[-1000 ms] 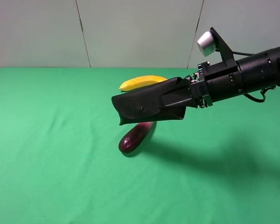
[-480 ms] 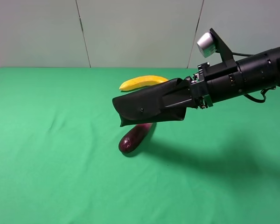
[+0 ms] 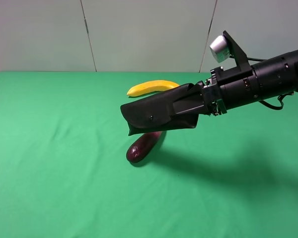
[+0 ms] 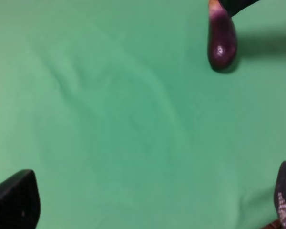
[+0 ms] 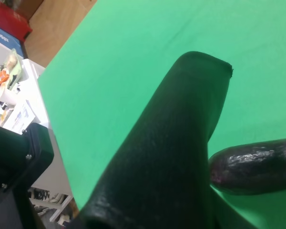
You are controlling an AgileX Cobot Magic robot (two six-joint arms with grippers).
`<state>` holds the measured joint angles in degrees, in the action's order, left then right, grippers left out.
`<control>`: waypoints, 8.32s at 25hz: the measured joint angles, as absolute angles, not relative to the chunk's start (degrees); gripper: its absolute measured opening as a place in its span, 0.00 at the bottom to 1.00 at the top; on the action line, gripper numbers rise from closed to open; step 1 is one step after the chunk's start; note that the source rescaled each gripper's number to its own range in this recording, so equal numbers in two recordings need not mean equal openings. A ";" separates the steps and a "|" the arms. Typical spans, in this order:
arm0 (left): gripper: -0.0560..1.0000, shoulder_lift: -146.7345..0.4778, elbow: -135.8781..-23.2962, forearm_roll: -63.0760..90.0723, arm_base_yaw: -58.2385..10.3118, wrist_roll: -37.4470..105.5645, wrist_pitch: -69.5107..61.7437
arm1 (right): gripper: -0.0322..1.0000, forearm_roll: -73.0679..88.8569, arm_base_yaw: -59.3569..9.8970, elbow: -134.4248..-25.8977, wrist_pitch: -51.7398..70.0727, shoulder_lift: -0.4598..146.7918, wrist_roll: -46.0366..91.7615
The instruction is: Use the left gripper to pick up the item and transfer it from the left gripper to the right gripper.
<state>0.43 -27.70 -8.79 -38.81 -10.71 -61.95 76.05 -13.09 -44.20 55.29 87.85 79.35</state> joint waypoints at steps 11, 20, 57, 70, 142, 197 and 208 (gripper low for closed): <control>0.97 0.43 -27.70 -8.83 -16.03 -10.71 -61.90 | 0.03 75.94 -13.09 -44.20 53.48 87.85 78.57; 0.97 0.43 -27.70 -8.83 -0.26 -10.71 -61.90 | 0.03 75.95 -13.09 -44.20 47.82 87.73 76.07; 0.96 0.43 -27.70 -8.83 4.52 -10.71 -61.90 | 0.03 40.00 -13.09 -31.07 10.41 61.01 35.38; 0.96 0.43 -27.70 -8.83 4.52 -10.77 -61.90 | 0.03 38.59 -13.09 -24.67 2.63 59.38 35.18; 0.96 0.43 -27.70 -8.83 4.52 -10.77 -61.90 | 1.00 15.50 -13.09 -51.51 44.03 66.50 14.83; 0.96 0.43 -27.70 -8.94 4.52 -10.77 -61.90 | 1.00 3.81 2.90 -28.49 58.53 -0.15 3.73; 0.96 0.43 -27.70 -8.89 4.52 -10.77 -61.90 | 1.00 3.74 2.90 -28.49 58.16 -0.15 3.73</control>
<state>0.43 -27.70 -8.89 4.52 -10.77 -61.90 3.74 2.90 -28.49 58.16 -0.15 3.73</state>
